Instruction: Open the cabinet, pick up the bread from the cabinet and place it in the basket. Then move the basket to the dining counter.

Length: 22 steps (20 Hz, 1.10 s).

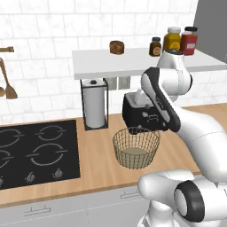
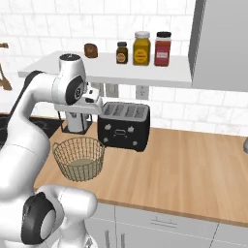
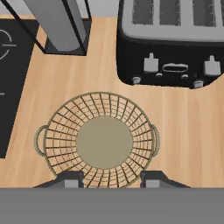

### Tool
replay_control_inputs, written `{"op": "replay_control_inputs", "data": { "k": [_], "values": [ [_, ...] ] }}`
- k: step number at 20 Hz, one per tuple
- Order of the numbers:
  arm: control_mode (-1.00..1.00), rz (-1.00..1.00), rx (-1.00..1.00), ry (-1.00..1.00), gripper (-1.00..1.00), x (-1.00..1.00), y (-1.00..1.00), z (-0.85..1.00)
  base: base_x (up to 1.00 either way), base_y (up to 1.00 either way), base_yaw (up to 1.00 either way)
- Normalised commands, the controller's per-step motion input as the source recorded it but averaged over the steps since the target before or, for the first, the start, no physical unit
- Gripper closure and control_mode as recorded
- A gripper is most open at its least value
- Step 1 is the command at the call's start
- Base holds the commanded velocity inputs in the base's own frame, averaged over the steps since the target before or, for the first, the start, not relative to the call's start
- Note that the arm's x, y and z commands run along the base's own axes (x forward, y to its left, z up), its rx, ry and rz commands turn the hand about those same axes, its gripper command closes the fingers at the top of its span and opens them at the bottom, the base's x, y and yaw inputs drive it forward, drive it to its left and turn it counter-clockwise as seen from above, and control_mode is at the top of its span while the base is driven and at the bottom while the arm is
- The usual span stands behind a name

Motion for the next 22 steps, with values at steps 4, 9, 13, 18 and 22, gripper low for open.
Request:
{"op": "replay_control_inputs", "data": {
  "k": [4,9,13,18,22],
  "values": [
    [-1.00,0.04,-0.03,-0.03,-1.00,-0.06,0.16,0.00,0.00,0.00,0.00],
    [-1.00,0.25,-0.10,-0.27,-1.00,-0.24,0.25,0.47,0.00,0.00,0.00],
    [-1.00,0.28,-0.05,-0.26,-1.00,-0.07,0.33,0.94,0.00,0.00,0.00],
    [-1.00,0.18,0.00,-0.25,-1.00,0.01,0.32,1.00,0.00,0.00,0.00],
    [-1.00,0.00,0.16,-0.13,-1.00,0.51,0.08,0.48,0.00,0.00,0.00]
  ]
}}
